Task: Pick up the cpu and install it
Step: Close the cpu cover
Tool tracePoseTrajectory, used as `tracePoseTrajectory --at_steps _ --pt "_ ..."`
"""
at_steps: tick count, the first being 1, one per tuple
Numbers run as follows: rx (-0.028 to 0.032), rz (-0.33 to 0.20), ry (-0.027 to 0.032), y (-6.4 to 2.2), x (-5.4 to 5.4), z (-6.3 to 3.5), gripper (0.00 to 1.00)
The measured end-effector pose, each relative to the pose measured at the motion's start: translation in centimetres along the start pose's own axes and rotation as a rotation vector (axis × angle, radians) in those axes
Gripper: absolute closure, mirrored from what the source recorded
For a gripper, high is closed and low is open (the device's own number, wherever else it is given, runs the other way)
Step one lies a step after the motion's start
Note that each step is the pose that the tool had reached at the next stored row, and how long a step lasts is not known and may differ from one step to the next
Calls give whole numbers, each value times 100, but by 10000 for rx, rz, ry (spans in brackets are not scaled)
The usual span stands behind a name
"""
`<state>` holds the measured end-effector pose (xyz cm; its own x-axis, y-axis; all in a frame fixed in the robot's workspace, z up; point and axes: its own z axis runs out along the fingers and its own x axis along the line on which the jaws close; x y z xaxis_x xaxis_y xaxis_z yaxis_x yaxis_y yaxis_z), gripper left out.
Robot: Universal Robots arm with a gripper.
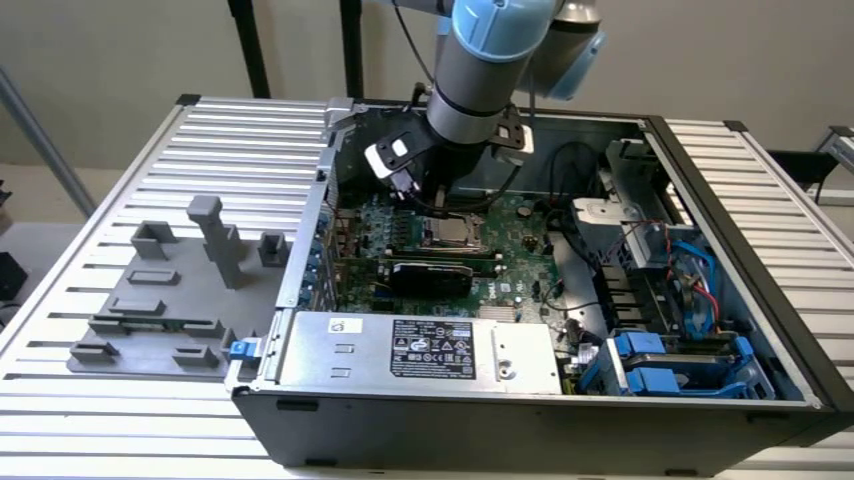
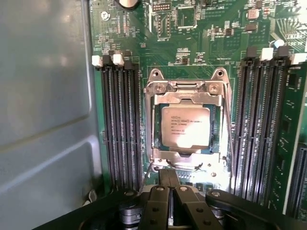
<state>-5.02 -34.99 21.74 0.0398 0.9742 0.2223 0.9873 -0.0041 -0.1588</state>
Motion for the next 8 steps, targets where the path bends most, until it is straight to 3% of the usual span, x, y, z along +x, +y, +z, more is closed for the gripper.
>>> tracePoseTrajectory --at_steps 3,8 --pt "-5 21 -68 1 -38 -3 89" --pt "-11 47 -115 3 -114 -7 89"
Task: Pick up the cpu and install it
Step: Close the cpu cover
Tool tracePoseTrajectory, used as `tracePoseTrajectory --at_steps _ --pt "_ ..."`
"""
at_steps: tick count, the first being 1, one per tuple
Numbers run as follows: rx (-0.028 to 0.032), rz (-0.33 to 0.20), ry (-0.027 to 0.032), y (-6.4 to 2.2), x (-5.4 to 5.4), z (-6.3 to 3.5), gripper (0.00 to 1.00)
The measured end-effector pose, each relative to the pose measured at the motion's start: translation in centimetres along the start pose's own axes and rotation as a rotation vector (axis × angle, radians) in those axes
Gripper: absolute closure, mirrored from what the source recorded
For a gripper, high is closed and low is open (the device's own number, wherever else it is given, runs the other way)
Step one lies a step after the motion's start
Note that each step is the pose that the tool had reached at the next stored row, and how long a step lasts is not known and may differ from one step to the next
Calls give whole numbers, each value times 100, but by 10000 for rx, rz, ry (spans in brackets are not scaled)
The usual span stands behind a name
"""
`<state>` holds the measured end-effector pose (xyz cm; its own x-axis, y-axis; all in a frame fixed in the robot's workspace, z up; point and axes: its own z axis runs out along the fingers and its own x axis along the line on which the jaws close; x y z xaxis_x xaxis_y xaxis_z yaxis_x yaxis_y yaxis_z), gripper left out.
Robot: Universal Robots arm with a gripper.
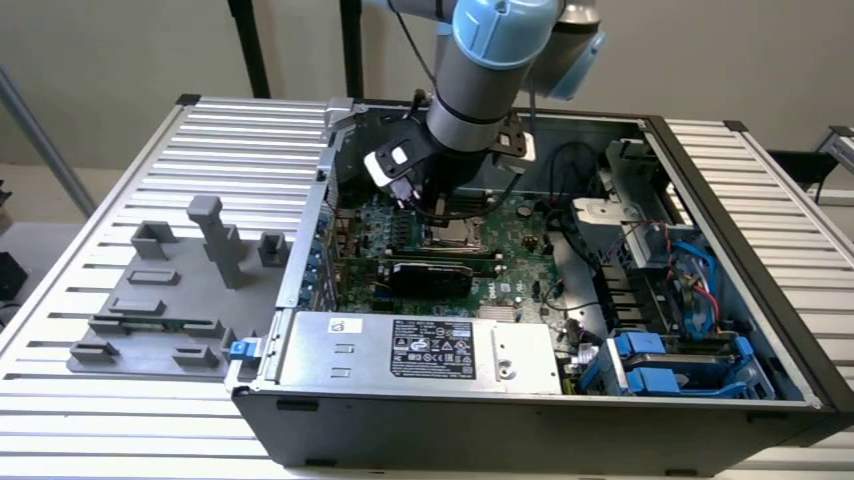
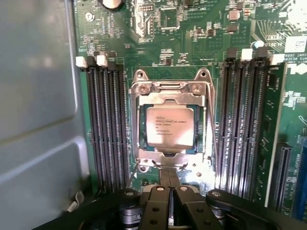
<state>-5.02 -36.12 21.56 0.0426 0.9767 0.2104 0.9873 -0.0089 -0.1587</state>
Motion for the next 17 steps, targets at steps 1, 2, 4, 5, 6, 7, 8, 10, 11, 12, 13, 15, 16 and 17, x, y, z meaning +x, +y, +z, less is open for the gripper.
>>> tracePoseTrajectory --at_steps 1,2,4,5,6,7,8,10,11,12,13,15,16,17 --pt "-2 8 -10 2 -6 3 89" --pt "-4 16 -18 5 -11 8 89" --pt "-7 30 -21 17 -17 18 89" --pt "-8 35 -21 24 -20 27 89" --pt "-10 39 -22 26 -23 42 89" --pt "-14 39 -21 29 -27 59 89" --pt "-16 39 -23 33 -31 77 89" --pt "-20 40 -29 38 -39 112 89" --pt "-21 40 -31 40 -41 124 89" --pt "-21 41 -36 42 -43 132 89" --pt "-21 41 -41 43 -44 137 89" --pt "-20 43 -47 44 -46 145 89" --pt "-19 43 -51 44 -47 148 89" --pt "-20 44 -52 44 -47 148 89"
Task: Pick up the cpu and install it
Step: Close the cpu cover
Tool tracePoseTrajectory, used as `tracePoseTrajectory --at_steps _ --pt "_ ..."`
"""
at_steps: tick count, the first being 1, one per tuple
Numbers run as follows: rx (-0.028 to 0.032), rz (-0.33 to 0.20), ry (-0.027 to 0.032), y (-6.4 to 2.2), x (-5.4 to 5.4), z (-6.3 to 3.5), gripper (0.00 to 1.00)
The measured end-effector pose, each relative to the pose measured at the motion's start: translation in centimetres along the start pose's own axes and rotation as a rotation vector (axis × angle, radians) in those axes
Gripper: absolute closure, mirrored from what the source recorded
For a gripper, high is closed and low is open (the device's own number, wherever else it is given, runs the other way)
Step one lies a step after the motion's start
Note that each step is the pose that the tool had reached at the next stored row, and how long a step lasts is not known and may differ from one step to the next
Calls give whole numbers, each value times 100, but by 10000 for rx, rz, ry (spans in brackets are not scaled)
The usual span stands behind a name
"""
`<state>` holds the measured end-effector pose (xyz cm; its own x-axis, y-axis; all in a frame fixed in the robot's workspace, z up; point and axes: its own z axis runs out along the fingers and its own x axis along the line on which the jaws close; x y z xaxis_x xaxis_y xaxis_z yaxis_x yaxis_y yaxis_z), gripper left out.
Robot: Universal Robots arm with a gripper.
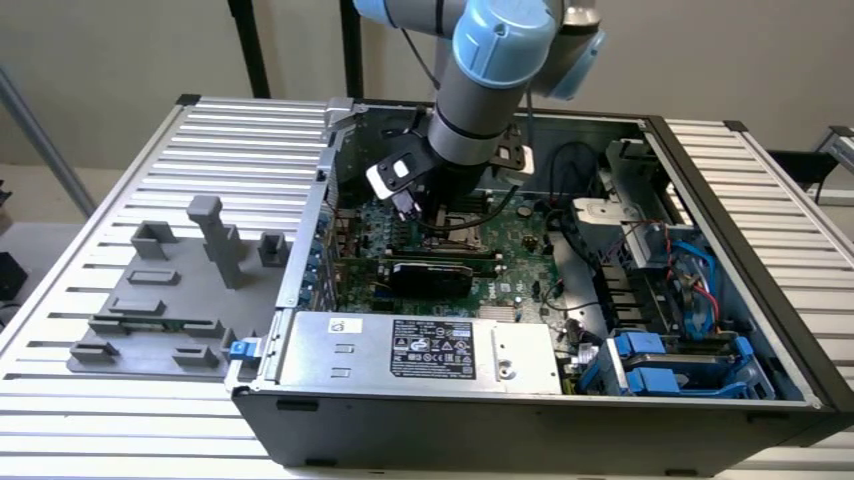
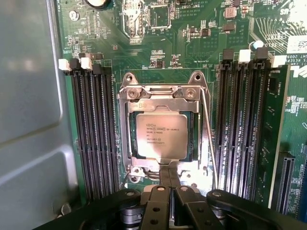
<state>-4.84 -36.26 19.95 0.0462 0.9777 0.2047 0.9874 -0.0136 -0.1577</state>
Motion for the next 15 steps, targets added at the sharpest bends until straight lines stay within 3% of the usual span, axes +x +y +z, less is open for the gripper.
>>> tracePoseTrajectory --at_steps 10,15 --pt "17 4 4 -16 11 -96 89" --pt "17 4 4 -105 14 -185 89"
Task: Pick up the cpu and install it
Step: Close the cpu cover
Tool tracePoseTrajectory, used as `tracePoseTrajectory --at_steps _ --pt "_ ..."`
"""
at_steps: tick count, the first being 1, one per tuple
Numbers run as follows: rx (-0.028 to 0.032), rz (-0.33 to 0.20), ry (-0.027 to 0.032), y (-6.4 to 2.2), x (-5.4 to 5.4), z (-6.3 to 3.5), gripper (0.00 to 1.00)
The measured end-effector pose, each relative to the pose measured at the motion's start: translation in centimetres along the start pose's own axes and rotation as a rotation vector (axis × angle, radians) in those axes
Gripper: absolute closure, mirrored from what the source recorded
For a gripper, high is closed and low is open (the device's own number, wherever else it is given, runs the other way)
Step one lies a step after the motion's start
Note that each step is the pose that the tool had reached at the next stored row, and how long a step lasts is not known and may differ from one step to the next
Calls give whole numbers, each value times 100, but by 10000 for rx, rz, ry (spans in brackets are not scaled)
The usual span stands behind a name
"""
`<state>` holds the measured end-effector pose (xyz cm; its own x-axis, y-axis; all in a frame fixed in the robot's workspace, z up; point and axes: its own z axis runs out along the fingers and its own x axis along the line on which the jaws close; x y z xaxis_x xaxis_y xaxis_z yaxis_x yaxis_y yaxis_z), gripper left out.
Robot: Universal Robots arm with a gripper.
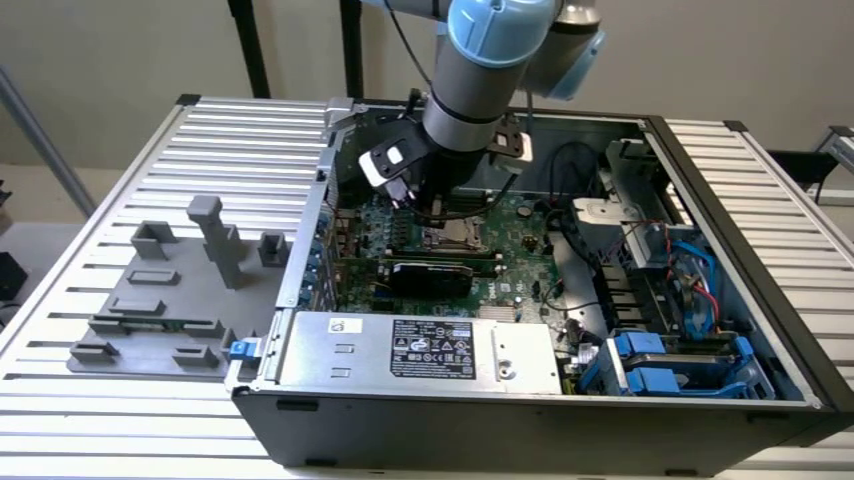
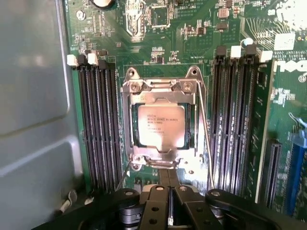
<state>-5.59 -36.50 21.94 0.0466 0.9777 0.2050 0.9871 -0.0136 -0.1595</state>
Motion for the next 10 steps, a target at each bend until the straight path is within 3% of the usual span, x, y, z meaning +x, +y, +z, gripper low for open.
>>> tracePoseTrajectory --at_steps 6,10 --pt "1 0 -1 -177 5 -138 89" --pt "0 6 86 -299 -1 -140 89"
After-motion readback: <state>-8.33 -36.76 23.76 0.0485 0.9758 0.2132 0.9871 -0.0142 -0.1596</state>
